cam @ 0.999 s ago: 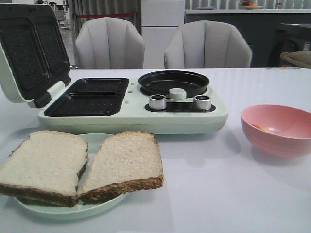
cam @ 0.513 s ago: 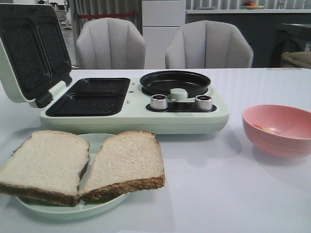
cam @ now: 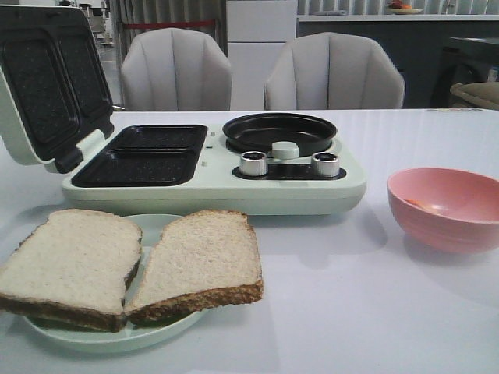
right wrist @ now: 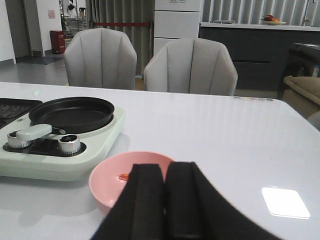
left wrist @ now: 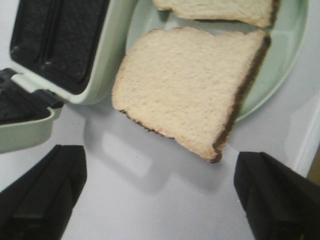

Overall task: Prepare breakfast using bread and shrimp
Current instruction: 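Lower the left gripper and grasp the bread slice nearest it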

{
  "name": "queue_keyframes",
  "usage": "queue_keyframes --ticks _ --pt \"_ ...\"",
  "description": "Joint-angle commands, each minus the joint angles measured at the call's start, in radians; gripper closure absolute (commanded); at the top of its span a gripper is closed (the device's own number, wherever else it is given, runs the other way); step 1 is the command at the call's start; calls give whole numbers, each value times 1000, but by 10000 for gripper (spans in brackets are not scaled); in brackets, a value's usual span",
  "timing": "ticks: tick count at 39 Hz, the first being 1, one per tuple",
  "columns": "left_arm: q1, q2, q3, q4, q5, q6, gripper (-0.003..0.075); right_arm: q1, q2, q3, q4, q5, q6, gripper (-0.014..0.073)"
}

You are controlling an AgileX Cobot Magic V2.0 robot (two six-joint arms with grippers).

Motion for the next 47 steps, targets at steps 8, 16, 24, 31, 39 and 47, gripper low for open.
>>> queue_keyframes --ticks 8,16,24,31,39,47 --pt "-38 217 -31 164 26 -6 81 -5 -21 -15 -14 -78 -2 453" --pt "-38 340 -51 244 49 -8 81 -5 -21 -15 -14 -78 -2 453" --pt "-38 449 -117 302 82 -69 82 -5 -21 -15 -14 -78 -2 453" --pt "-38 523 -166 334 99 -84 81 -5 -21 -15 -14 -78 -2 453" --pt "-38 580 -191 359 116 -84 82 -5 -21 -15 -14 -78 -2 453" --pt "-38 607 -194 369 163 -84 197 -5 -21 -15 -14 -78 -2 453"
